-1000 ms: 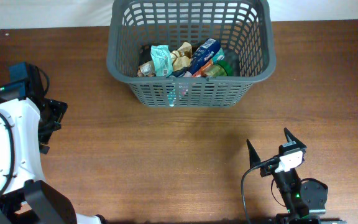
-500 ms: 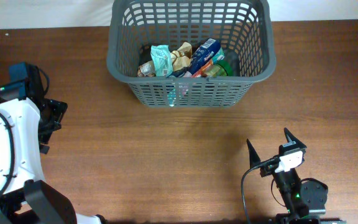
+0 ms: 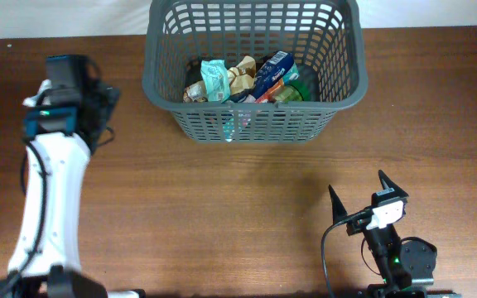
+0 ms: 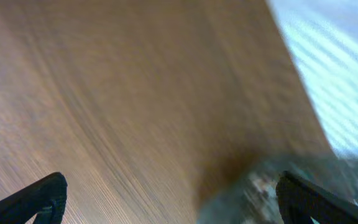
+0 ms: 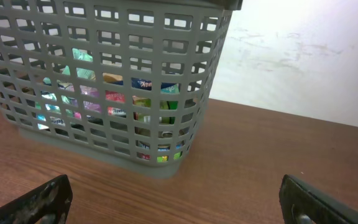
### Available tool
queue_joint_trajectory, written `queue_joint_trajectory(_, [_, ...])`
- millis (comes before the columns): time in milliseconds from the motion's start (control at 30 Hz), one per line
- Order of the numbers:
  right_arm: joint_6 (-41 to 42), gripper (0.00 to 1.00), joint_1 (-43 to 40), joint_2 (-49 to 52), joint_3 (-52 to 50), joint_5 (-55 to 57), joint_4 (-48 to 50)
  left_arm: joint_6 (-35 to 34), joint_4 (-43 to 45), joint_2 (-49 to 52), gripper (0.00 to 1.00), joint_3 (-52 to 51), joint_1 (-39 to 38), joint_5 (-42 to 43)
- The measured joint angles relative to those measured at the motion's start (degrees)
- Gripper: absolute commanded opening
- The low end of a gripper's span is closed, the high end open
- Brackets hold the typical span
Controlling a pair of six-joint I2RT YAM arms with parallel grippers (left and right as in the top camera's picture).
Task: Pack container
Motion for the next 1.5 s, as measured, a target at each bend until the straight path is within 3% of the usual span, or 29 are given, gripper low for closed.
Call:
queue_joint_trajectory(333, [-0.02,0.99,0.00,0.00,0.00,0.00,0.00,1.25,-2.56,-13.99,0.99,0.00,-12.22,-6.43])
queue_joint_trajectory(500, [-0.02,0.99,0.00,0.00,0.00,0.00,0.00,14.58,2.91,-17.62,0.99,-0.20,-14.73,-8.98])
queue_joint_trajectory(700, [-0.02,0.99,0.00,0.00,0.00,0.00,0.00,33.75,18.01,-22.64,0.99,-5.99,-15.50,-3.43])
queue_joint_trajectory(933, [-0.04,0.99,0.00,0.00,0.00,0.00,0.00,50.97,44.98,-32.26,0.99,-22.75,-15.50,10.49])
queue_joint_trajectory(1033, [0.00,0.99,0.00,0.00,0.00,0.02,0.00,56.85,52.06,-36.70,0.99,-30.51,-15.50,15.72])
queue_joint_trajectory(1500, [0.00,0.99,0.00,0.00,0.00,0.00,0.00,62.40,55.19,-57.46,0.99,-50.07,-8.37,20.76])
